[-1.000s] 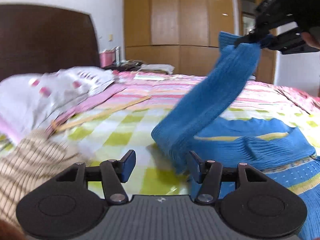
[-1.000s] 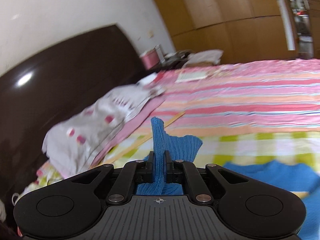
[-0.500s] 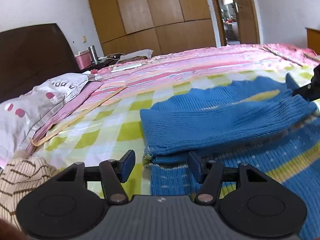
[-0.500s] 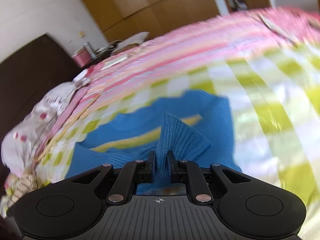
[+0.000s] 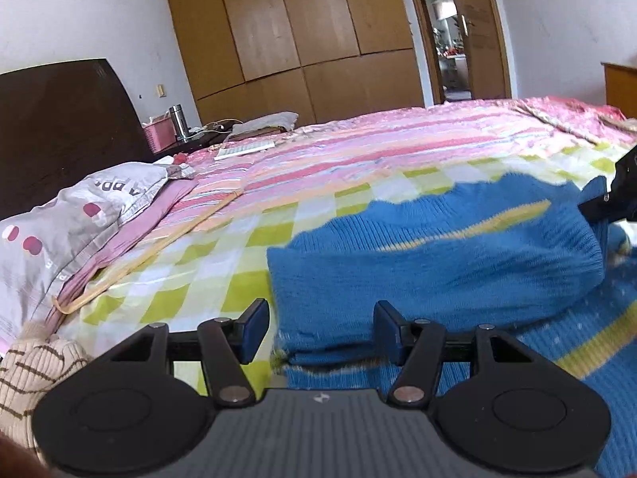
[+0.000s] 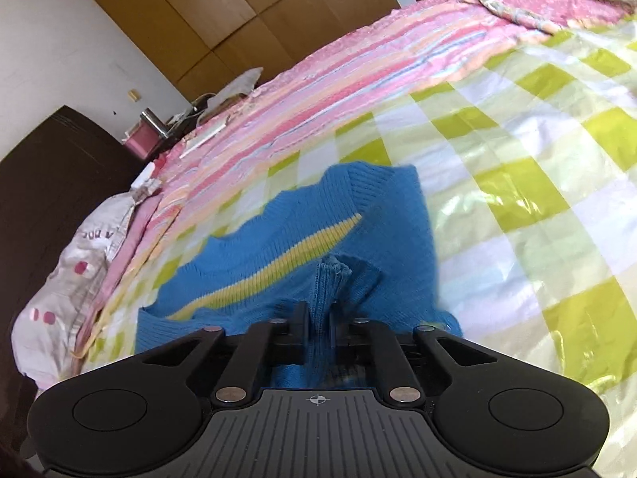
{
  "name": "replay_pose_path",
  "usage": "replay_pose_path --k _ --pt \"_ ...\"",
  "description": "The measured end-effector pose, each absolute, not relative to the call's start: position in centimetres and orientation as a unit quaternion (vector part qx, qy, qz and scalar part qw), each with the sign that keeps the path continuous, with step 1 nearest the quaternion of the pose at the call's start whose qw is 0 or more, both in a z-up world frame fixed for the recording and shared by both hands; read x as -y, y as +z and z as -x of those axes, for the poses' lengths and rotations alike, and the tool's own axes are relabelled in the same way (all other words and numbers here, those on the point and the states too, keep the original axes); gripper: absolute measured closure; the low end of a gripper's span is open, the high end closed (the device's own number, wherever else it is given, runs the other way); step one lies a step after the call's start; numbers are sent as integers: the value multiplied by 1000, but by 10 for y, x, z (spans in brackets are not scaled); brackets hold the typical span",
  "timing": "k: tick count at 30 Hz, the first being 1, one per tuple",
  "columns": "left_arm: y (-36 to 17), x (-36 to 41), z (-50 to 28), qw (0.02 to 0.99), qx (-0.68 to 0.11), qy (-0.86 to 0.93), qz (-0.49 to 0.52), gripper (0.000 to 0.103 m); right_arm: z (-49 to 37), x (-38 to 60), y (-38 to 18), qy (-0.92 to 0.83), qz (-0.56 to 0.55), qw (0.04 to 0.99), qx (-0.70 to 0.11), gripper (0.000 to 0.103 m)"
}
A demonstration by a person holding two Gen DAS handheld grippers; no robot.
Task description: Fold small clothes
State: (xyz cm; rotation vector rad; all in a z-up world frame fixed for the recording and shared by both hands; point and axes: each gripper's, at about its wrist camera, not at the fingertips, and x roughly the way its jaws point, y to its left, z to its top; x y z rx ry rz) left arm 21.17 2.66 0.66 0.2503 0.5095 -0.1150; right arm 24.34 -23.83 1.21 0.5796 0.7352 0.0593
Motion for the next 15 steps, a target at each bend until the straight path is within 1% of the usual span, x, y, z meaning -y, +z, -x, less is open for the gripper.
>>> replay_pose_path --k 2,5,7,9,12,13,15 --pt "15 -27 -213 963 -236 -50 -119 40 -245 237 34 42 -285 903 -320 95" --pt "29 -29 -212 974 -201 -36 -97 40 -235 242 66 68 -302 920 -241 95" --pt "31 -30 -212 978 -186 -27 -85 39 -225 243 73 66 -294 931 -206 95" --pt "22 -29 -217 978 -193 -18 -82 36 -223 243 58 39 -275 936 -216 95" --pt "-8 -24 -231 958 -260 -14 -117 36 -240 240 11 -40 -204 927 -311 94" --pt "-15 -24 -231 953 -276 -19 -126 36 -242 242 -2 -49 -204 917 -339 94" --pt "-17 -27 -221 955 -262 -26 -138 36 -234 251 -11 -33 -240 909 -339 91"
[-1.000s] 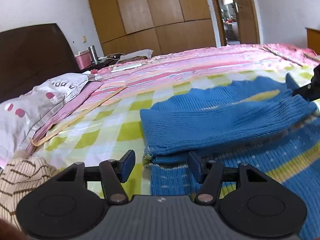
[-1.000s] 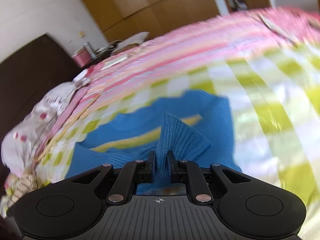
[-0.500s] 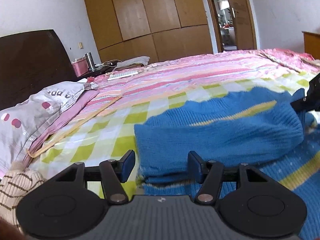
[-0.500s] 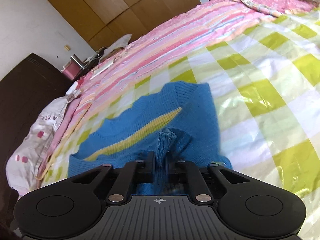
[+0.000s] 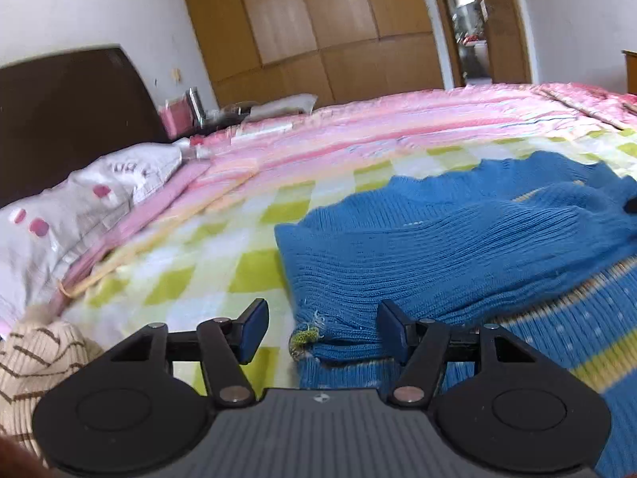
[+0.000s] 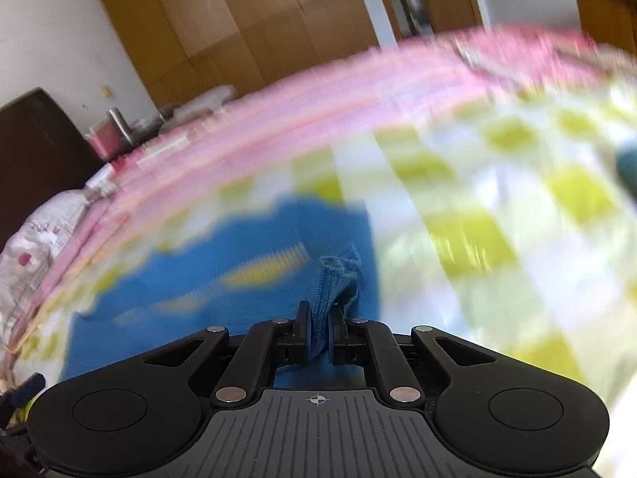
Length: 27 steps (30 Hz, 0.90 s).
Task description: Fold small clothes
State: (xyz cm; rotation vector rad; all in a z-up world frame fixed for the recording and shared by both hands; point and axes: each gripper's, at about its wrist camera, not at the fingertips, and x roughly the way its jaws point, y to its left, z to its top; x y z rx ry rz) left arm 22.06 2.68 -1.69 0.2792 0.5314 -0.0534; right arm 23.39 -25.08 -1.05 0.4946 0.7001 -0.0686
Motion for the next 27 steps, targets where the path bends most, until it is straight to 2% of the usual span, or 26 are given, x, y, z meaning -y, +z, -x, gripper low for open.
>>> replay_pose_path --k 7,9,14,16,19,20,27 --pt "-7 -26 -222 956 -255 -26 -142 36 -246 249 5 -11 -264 907 -329 91" --pt "0 -26 -222 960 -247 -23 -133 37 -252 245 13 -5 -255 911 -325 94" --pt "8 -35 -221 969 -223 -8 -105 36 -239 242 39 27 -256 933 -251 94" --pt "0 -35 -226 965 -239 2 -108 36 -240 243 27 -2 -241 933 -269 91" --pt "-15 -34 -229 952 -277 0 -128 36 -251 242 0 -50 -190 916 -349 90" --pt "-16 -34 -224 954 -269 -2 -134 36 -246 245 -2 -46 -201 916 -344 90" --pt "-4 -34 -217 958 -253 -11 -138 37 -234 242 17 -43 -187 929 -317 68"
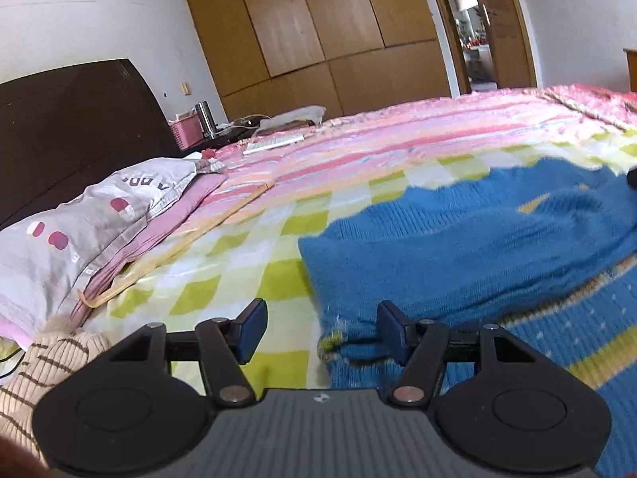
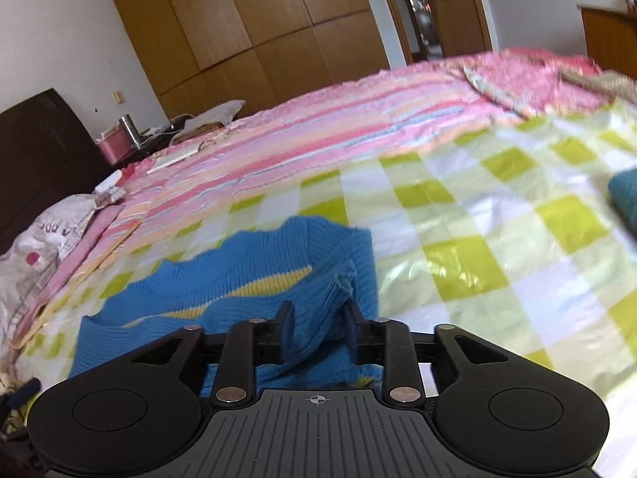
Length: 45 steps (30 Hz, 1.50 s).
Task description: Fold small clothes
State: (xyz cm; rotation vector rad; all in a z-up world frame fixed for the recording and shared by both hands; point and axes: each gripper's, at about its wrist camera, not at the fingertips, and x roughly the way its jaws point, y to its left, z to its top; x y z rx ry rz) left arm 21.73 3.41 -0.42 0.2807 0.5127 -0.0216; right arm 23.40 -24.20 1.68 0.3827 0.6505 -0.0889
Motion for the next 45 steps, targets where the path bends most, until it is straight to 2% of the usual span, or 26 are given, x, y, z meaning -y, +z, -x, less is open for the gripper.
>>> replay_pose_path --k 2,3,7,9,12,15,19,24,30,32,35,36,39,45 --pt "-1 -33 -221 959 -251 -10 -129 37 -244 243 12 -35 -205 920 -332 68" --pt "0 -33 -223 959 -252 -10 -127 37 -248 244 10 -30 -212 916 -340 71" --pt "1 -32 -231 960 -250 -8 -126 37 -265 245 6 -25 -237 902 -360 94" --pt "5 -33 -231 964 -239 -2 -120 37 -264 247 14 -5 -256 905 -339 95" --pt "15 -40 -222 975 -204 5 -88 36 -243 245 38 63 -285 922 -255 95" --pt "8 -42 -222 975 -208 13 -82 36 -225 246 38 96 -299 927 -206 95" --pt "-16 -36 -229 955 -265 15 -129 36 -242 246 -7 -39 -217 915 -337 91" --pt "-9 -40 -221 958 -258 7 -128 36 -223 240 8 -56 -186 930 -312 82" --pt "5 -42 -227 967 -234 15 -100 36 -222 210 31 -41 -99 960 -258 80" --pt "1 -44 -234 964 -246 17 -99 36 -231 205 27 -36 -76 960 -266 80" --pt "-12 -45 -244 951 -289 14 -106 36 -251 214 4 -38 -93 938 -331 80" --pt "-16 -46 -246 948 -299 14 -108 36 -257 216 -3 -42 -89 933 -347 84" --pt "-14 -48 -241 949 -297 16 -103 36 -254 217 -1 -41 -88 934 -344 87" --pt "-1 -57 -216 953 -293 5 -81 36 -212 217 25 -2 -118 938 -327 80"
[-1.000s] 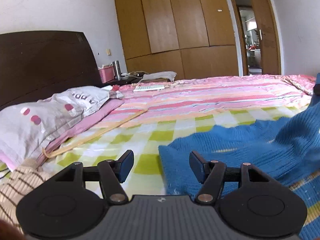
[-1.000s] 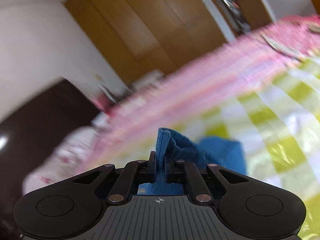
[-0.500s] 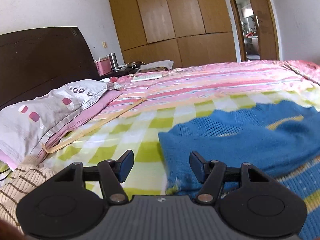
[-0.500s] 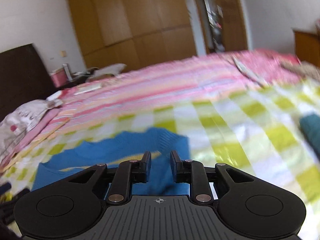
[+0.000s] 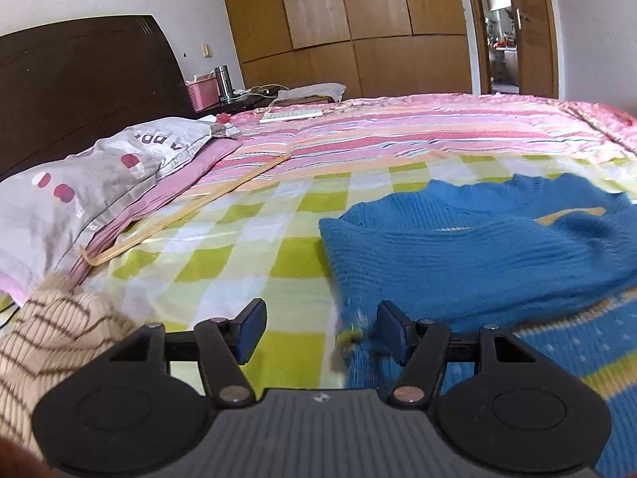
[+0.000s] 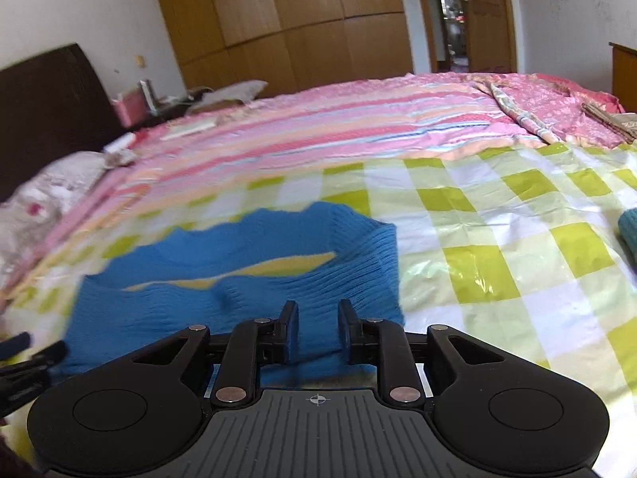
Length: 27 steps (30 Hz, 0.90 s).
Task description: Fold small clothes
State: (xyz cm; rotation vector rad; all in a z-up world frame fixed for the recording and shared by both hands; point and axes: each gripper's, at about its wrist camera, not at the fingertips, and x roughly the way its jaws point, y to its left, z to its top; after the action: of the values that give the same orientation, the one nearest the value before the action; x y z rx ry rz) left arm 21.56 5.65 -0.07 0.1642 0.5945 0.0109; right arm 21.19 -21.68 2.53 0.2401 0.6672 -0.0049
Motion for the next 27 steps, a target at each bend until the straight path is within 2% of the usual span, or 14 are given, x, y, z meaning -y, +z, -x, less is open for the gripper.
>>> replay_pose_path --k 14,18,27 --pt "-8 -73 -97 939 -335 -16 -72 36 -79 205 11 -1 -98 914 -393 77" --pt "-12 -73 -77 935 -346 -21 -78 36 -53 206 7 -15 -105 912 -397 72" --pt "-17 -70 -55 930 -358 -23 -78 36 -21 216 3 -42 -103 911 -398 70"
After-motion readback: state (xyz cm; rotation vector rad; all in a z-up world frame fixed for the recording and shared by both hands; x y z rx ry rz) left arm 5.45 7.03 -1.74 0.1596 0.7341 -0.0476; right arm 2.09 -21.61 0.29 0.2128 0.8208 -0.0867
